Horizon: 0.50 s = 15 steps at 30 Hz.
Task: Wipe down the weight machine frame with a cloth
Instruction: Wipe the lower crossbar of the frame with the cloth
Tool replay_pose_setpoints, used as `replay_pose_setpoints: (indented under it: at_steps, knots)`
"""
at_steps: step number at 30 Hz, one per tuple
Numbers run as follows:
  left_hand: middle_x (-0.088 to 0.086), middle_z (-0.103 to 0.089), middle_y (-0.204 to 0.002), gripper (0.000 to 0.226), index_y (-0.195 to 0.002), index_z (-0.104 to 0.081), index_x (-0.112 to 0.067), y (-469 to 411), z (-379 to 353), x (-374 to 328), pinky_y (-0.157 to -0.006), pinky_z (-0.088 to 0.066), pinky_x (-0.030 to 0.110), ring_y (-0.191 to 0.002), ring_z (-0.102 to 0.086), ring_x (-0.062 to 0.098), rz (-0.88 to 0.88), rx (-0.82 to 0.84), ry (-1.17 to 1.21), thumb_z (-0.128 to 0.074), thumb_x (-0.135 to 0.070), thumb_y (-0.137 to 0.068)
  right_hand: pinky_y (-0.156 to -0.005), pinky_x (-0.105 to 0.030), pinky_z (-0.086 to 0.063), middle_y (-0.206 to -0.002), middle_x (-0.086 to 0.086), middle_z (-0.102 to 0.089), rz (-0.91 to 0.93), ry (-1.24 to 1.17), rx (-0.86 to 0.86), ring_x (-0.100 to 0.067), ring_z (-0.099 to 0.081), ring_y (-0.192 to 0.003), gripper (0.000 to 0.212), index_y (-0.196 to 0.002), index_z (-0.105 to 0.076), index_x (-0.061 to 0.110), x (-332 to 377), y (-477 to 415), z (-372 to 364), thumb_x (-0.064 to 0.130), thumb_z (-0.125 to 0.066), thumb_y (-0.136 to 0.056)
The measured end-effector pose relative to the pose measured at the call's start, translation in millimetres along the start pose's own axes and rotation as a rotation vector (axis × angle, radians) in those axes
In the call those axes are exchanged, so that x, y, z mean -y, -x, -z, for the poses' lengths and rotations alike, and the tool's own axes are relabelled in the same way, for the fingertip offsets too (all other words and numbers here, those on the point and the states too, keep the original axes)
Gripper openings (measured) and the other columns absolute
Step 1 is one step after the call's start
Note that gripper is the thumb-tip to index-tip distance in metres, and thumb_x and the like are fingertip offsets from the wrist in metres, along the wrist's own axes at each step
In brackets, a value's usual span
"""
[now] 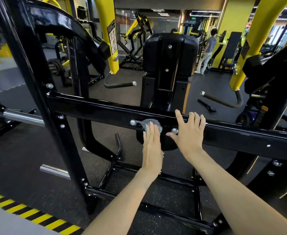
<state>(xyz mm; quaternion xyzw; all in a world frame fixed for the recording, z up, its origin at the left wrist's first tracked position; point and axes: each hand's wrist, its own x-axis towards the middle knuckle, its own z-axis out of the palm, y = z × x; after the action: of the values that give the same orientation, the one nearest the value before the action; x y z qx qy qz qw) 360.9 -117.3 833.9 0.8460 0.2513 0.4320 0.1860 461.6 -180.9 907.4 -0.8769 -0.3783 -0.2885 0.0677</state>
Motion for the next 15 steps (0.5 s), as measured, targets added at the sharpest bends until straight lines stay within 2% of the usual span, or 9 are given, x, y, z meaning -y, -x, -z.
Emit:
replay_pose_setpoints:
  at_steps: [3, 7, 9, 13, 15]
  knots:
    - [0.017, -0.016, -0.156, 0.098, -0.148, -0.013, -0.001, -26, 7, -15, -0.117, -0.009, 0.045, -0.146, -0.005, 0.027, 0.012, -0.065, -0.033, -0.05, 0.031, -0.064, -0.118, -0.049, -0.002, -0.137, -0.024, -0.042, 0.074, -0.011, 0.055, -0.039, -0.029, -0.138, 0.095, -0.153, -0.021, 0.025, -8, -3, 5, 0.06, -0.067, -0.077]
    - [0.017, -0.026, -0.154, 0.075, -0.147, -0.025, 0.001, -36, -6, -42, -0.116, -0.013, 0.046, -0.144, -0.017, 0.03, -0.225, -0.046, -0.148, -0.042, 0.017, -0.075, -0.116, -0.05, 0.01, -0.151, -0.023, -0.024, 0.198, 0.17, 0.153, -0.038, -0.012, -0.145, 0.094, -0.154, 0.005, 0.019, -19, -8, 17, 0.049, -0.057, -0.09]
    - [0.018, -0.027, -0.153, 0.077, -0.147, -0.024, 0.002, -24, -10, -29, -0.117, -0.015, 0.045, -0.144, -0.02, 0.031, -0.27, 0.014, -0.156, -0.047, 0.02, -0.076, -0.114, -0.049, 0.013, -0.154, -0.021, -0.02, 0.194, 0.21, 0.15, -0.034, -0.01, -0.147, 0.095, -0.153, 0.009, 0.014, -19, -6, 19, 0.045, -0.057, -0.091]
    - [0.02, -0.037, -0.147, 0.1, -0.143, -0.027, 0.002, 4, -1, 22, -0.117, -0.02, 0.041, -0.139, -0.031, 0.03, -0.374, 0.137, -0.249, -0.068, 0.029, -0.056, -0.11, -0.047, 0.018, -0.159, -0.016, -0.011, 0.145, 0.225, 0.214, -0.029, -0.005, -0.149, 0.103, -0.151, 0.007, 0.001, -18, -5, 22, 0.053, -0.057, -0.089]
    - [0.019, -0.035, -0.148, 0.1, -0.143, -0.029, 0.004, 7, 0, 19, -0.116, -0.02, 0.043, -0.14, -0.028, 0.03, -0.373, 0.147, -0.244, -0.065, 0.03, -0.053, -0.112, -0.047, 0.017, -0.159, -0.016, -0.011, 0.132, 0.239, 0.231, -0.03, -0.005, -0.148, 0.103, -0.151, 0.004, -0.001, -18, -6, 22, 0.054, -0.057, -0.088]
